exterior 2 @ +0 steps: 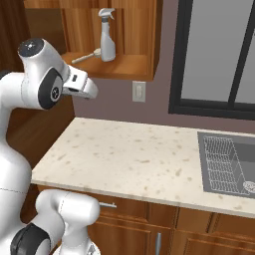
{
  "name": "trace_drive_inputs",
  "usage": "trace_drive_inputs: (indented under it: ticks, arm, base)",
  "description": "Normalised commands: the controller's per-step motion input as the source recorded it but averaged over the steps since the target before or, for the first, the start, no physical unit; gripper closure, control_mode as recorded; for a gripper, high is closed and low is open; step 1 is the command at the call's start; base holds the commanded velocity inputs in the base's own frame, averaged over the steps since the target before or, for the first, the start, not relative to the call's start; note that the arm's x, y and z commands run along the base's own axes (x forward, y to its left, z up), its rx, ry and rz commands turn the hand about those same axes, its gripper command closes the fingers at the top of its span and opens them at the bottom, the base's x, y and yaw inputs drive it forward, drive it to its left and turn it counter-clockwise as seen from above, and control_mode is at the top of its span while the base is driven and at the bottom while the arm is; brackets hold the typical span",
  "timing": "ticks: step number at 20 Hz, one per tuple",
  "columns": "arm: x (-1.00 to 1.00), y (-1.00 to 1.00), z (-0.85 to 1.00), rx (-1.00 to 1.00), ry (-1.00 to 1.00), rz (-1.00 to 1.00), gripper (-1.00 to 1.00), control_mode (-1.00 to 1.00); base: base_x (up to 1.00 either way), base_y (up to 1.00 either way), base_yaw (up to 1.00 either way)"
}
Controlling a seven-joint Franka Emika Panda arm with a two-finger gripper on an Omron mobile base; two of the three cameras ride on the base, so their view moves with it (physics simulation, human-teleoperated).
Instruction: Locate and retrieve the dish brush and spray from the cabinet. Place them next to the sink.
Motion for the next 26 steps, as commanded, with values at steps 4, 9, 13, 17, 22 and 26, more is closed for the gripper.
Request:
trace_drive_inputs:
  ticks: [4,9,13,17,22,26]
  arm:
    - [0.0,0.0,0.41,0.03,-0.13,-0.06,-1.0,-1.0]
    - [0.0,0.0,0.42,0.02,-0.12,-0.02,-1.0,-1.0]
    - [0.08,0.01,0.21,-0.07,-0.06,-0.01,-1.0,-1.0]
    - [0.25,0.01,0.28,-0.12,-0.01,0.0,-1.0,-1.0]
    - [0.33,0.02,0.25,-0.09,0.01,0.01,-1.0,-1.0]
    - [0.45,0.16,0.05,-0.04,0.0,0.02,-1.0,-1.0]
  base:
    - [0.0,0.0,0.0]
    - [0.0,0.0,0.0]
    - [0.0,0.0,0.0]
    - [0.0,0.0,0.0]
    - [0.0,0.0,0.0]
    - [0.0,0.0,0.0]
